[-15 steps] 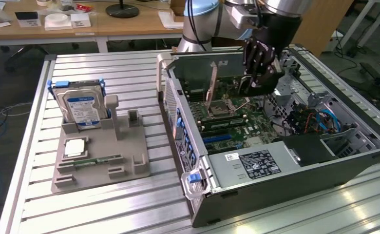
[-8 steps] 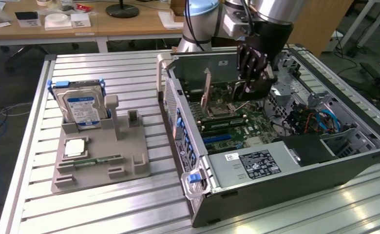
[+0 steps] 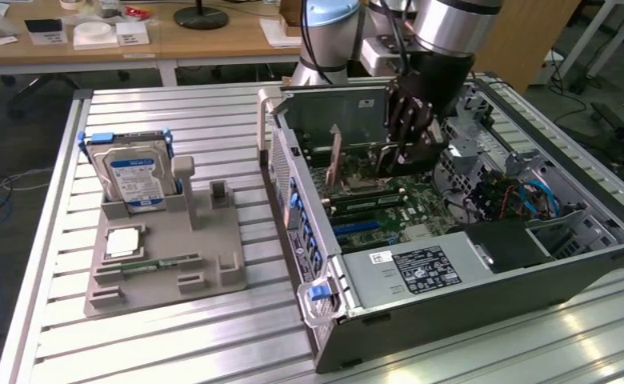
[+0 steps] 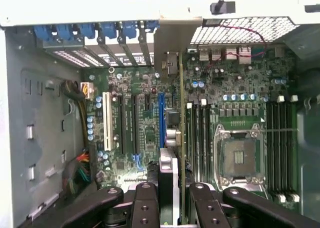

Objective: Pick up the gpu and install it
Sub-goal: 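Insert the gpu into the slot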

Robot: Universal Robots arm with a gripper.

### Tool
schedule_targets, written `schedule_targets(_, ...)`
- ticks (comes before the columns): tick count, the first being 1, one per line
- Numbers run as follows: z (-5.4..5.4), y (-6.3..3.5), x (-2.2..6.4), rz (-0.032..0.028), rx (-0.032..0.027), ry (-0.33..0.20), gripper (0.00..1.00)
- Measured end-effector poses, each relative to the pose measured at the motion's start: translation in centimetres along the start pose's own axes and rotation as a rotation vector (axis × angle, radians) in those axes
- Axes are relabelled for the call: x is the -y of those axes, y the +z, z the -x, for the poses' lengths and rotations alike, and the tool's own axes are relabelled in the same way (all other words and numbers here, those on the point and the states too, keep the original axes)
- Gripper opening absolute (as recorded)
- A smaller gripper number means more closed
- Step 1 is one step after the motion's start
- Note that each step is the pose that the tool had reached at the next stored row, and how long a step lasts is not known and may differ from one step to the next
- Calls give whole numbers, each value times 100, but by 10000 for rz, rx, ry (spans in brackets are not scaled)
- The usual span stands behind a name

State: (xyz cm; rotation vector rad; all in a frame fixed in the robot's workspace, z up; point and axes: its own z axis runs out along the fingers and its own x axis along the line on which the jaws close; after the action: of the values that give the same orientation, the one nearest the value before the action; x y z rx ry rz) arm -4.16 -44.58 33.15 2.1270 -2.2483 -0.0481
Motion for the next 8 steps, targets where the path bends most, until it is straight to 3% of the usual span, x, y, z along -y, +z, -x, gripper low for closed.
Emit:
schedule_targets(5,-3,92,-20,4,-1,8,28)
schedule_targets(8,-4,141,-47,53,-2,12,28)
